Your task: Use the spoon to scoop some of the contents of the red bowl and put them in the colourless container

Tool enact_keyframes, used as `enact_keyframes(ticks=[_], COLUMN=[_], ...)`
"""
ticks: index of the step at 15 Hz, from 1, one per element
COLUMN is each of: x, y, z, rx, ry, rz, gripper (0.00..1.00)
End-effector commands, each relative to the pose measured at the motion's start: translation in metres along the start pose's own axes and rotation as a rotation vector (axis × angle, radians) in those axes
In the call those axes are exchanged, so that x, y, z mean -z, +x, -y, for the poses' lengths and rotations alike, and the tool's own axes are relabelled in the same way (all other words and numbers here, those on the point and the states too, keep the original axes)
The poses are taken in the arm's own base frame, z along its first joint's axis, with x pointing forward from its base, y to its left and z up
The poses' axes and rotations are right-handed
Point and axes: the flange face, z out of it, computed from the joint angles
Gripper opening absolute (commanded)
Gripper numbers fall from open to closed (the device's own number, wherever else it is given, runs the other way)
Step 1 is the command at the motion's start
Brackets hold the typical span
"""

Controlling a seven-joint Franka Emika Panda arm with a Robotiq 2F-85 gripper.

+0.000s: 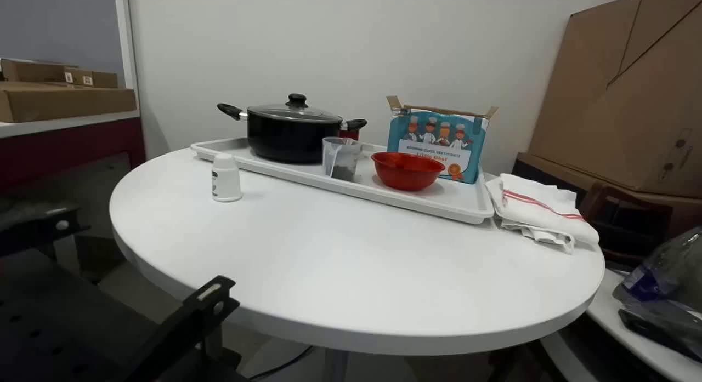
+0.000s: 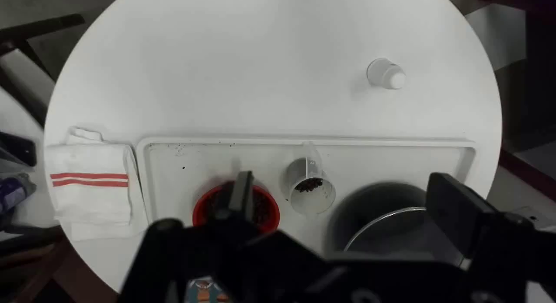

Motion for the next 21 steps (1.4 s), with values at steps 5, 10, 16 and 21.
enact_keyframes(ticks=[5,10,16,21], x=[-0.007,-0.027,-0.07,-0.11], y=[0.005,0.029,0.075,0.12], z=[-0.003,-0.017,-0.043,-0.054], rx=[0.003,-0.028,-0.049,-0.049], ry=[-0.021,-0.032,-0.049,-0.055], rz=[0.005,-0.006,0.031,0.09], gripper=[1.0,1.0,1.0,1.0])
